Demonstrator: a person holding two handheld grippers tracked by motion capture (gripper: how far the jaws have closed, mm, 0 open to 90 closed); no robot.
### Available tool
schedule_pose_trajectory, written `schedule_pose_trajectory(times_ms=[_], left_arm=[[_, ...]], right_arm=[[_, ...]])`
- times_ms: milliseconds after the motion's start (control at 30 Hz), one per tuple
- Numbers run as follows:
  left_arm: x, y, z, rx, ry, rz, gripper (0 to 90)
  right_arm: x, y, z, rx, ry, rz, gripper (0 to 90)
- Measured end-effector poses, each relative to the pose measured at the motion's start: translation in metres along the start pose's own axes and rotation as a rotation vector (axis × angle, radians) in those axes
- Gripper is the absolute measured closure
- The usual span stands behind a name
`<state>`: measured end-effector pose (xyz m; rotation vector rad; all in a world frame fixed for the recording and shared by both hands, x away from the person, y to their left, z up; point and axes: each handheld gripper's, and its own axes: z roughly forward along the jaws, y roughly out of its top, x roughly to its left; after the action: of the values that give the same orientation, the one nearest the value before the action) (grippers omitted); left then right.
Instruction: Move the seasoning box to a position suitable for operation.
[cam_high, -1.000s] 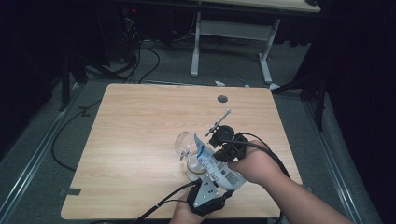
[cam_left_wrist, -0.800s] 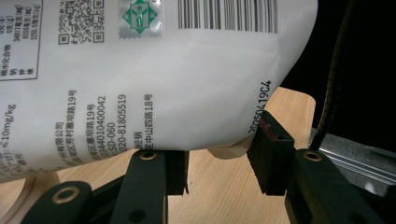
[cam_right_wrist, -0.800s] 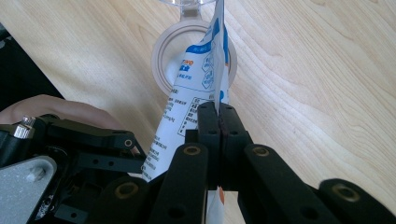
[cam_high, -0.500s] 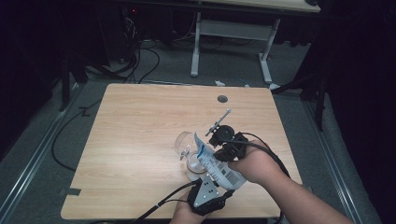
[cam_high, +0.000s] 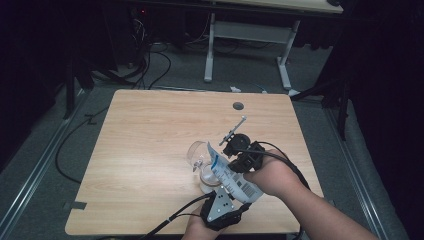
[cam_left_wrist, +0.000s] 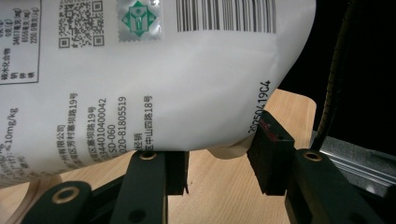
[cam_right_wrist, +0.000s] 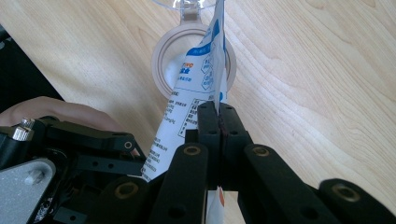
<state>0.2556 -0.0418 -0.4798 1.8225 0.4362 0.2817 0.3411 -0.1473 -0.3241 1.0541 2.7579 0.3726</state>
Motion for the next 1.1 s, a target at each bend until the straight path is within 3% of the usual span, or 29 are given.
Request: schedule_pose_trajectory(times_ms=[1100], left_arm=[[0.001, 0.0015, -0.0013, -0.013, 0.008, 0.0, 62.0]], right_arm=[[0.0021, 0.0027, -0.0027, -0.006, -0.001, -0.01, 89.8]])
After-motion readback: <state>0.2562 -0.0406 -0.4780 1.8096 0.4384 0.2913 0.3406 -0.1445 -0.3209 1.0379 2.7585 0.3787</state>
